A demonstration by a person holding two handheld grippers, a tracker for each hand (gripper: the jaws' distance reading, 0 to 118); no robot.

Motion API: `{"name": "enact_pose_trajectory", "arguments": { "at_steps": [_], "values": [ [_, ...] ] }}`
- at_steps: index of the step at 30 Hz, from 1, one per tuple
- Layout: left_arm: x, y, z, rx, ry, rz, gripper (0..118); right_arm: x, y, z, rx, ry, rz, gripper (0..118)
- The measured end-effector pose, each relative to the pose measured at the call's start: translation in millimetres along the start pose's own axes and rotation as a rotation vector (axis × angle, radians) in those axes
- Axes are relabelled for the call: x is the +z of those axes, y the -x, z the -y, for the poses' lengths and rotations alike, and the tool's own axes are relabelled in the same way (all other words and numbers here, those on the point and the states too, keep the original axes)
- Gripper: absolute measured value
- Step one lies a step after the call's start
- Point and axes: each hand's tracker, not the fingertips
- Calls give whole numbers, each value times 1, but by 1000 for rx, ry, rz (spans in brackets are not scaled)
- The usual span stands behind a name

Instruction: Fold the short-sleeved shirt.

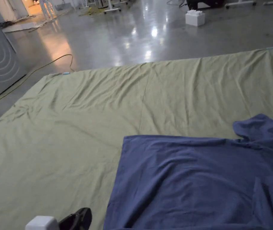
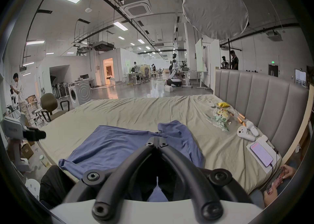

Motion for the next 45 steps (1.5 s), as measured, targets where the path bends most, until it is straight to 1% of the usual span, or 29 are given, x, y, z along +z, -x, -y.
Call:
{"name": "enact_pose_trajectory", "arguments": {
  "at_steps": [1,2,3,4,5,8,11,13,14,16,17,18,20,24,26,27,28,29,30,32,34,36,38,39,40,41,42,44,45],
  "values": [
    [-10,12,11,68,37,5,24,0,-1,3,-3,11,0,0],
    [-21,21,19,109,95,5,43,0,-1,6,0,23,-1,0],
    [-29,28,26,130,124,-1,71,0,-1,8,3,34,0,0],
    [-41,34,34,144,174,-8,83,0,0,9,3,45,3,0],
    [-50,39,42,138,226,-21,84,0,-1,11,-1,53,4,0],
    [-75,45,56,129,321,-13,83,0,-3,14,-13,68,10,0],
    [-96,48,60,119,367,20,81,-2,-6,15,-26,80,25,0],
    [-109,51,58,140,373,-13,75,-1,-9,15,-44,83,33,0],
    [-113,53,56,157,383,-11,67,-1,-11,15,-59,96,25,0],
    [-122,54,55,190,418,26,37,5,-22,27,-41,114,12,0],
    [-126,52,57,174,436,29,21,6,-24,30,-12,133,31,0],
    [-129,48,58,153,460,32,19,7,-27,32,11,149,48,0],
    [-131,45,55,137,467,15,18,8,-30,32,6,166,69,0],
    [-135,43,57,146,491,13,14,7,-47,38,-63,203,121,0],
    [-137,36,56,99,499,-2,14,-4,-58,43,-89,270,154,1],
    [-138,32,55,75,506,-11,14,-13,-66,47,-105,336,159,9],
    [-139,29,54,47,513,-17,14,-24,-74,54,-133,412,165,25],
    [-142,29,55,29,519,-20,14,-33,-82,62,-154,430,181,43],
    [-143,28,55,28,522,-24,14,-43,-90,72,-189,457,183,56],
    [-143,30,54,32,526,-23,14,-62,-102,92,-225,527,208,57],
    [-141,31,54,44,524,-18,14,-81,-108,108,-216,592,215,63],
    [-141,33,52,69,521,-12,14,-99,-112,125,-164,674,211,66],
    [-138,26,51,74,523,-12,14,-111,-114,136,-143,730,216,66],
    [-137,25,51,73,524,-14,14,-113,-115,138,-158,725,204,59],
    [-137,22,50,70,524,-17,14,-112,-115,136,-168,720,200,59],
    [-136,20,50,68,525,-19,14,-110,-114,132,-166,715,196,56],
    [-135,19,49,66,526,-21,14,-108,-115,129,-181,700,174,47],
    [-134,17,49,64,526,-23,14,-103,-113,127,-233,677,152,16],
    [-133,16,49,61,524,-24,14,-101,-111,126,-229,672,156,11]
  ]
}}
